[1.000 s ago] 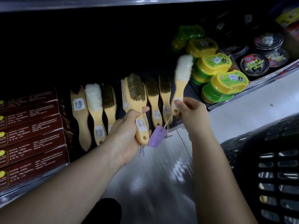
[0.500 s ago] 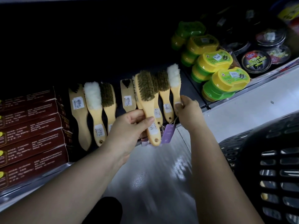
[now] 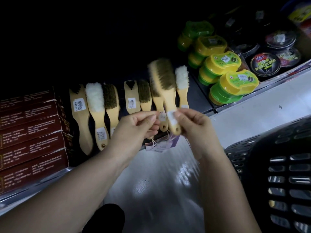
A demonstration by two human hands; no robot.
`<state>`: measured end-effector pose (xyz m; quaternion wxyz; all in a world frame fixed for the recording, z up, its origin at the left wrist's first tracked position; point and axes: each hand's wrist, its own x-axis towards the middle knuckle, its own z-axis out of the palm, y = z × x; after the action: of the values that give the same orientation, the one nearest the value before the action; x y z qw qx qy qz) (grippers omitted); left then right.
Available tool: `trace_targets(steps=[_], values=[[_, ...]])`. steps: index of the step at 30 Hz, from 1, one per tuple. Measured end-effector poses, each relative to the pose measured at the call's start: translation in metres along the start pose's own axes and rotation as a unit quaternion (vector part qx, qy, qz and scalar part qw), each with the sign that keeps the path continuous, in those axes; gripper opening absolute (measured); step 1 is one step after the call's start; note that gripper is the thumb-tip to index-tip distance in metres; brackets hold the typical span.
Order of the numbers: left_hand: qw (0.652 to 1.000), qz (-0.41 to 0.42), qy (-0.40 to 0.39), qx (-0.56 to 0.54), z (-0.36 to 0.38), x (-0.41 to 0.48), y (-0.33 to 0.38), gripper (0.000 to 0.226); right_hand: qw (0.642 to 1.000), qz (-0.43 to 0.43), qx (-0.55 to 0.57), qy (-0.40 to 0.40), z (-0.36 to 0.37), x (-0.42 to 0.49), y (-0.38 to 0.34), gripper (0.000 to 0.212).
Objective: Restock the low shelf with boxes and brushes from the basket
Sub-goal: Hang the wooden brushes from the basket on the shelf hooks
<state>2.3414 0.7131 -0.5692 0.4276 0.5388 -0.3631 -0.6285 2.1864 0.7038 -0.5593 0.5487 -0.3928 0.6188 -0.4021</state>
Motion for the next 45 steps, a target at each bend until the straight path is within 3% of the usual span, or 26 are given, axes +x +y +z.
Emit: trace_targets(steps=[3, 5, 8, 15, 18, 21, 26, 31, 34, 37, 41, 45], values=[[0.969, 0.066, -0.056, 0.23, 0.008, 0.003, -0.004, 0.027, 0.979, -0.028, -0.014, 0.2, -0.018, 0.032, 0.002, 0.008], [0.913, 0.103, -0.1, 0.381, 0.017, 0.007, -0.009, 0.041, 0.956, -0.041, -0.085, 0.276, -0.026, 0.053, 0.002, 0.01], [0.827, 0.149, -0.136, 0.525, 0.025, 0.013, -0.017, 0.055, 0.943, -0.035, -0.184, 0.277, -0.031, 0.073, 0.007, 0.016], [0.75, 0.215, -0.15, 0.607, 0.033, 0.014, -0.035, 0.058, 0.935, -0.018, -0.309, 0.173, -0.035, 0.083, 0.013, 0.021], [0.737, 0.241, -0.139, 0.616, 0.033, 0.011, -0.04, 0.062, 0.918, -0.02, -0.366, 0.152, -0.035, 0.083, 0.016, 0.019], [0.731, 0.244, -0.148, 0.62, 0.033, 0.009, -0.043, 0.062, 0.908, -0.037, -0.373, 0.185, -0.03, 0.08, 0.016, 0.019], [0.757, 0.227, -0.154, 0.592, 0.031, -0.001, -0.035, 0.054, 0.914, -0.062, -0.332, 0.225, -0.018, 0.054, -0.002, 0.032], [0.796, 0.237, -0.12, 0.544, 0.033, -0.023, 0.011, 0.043, 0.924, -0.08, -0.321, 0.191, -0.004, 0.012, -0.066, 0.028], [0.802, 0.293, -0.084, 0.513, 0.041, -0.042, 0.056, 0.034, 0.899, -0.122, -0.396, 0.143, -0.013, -0.016, -0.125, 0.023], [0.811, 0.339, -0.102, 0.466, 0.054, -0.065, 0.099, 0.027, 0.867, -0.131, -0.474, 0.077, -0.04, -0.056, -0.174, 0.02], [0.787, 0.371, -0.181, 0.459, 0.082, -0.094, 0.131, 0.022, 0.843, -0.118, -0.524, 0.02, -0.093, -0.114, -0.189, 0.014], [0.737, 0.374, -0.273, 0.493, 0.121, -0.108, 0.134, 0.026, 0.873, -0.105, -0.477, 0.02, -0.155, -0.149, -0.157, 0.009]])
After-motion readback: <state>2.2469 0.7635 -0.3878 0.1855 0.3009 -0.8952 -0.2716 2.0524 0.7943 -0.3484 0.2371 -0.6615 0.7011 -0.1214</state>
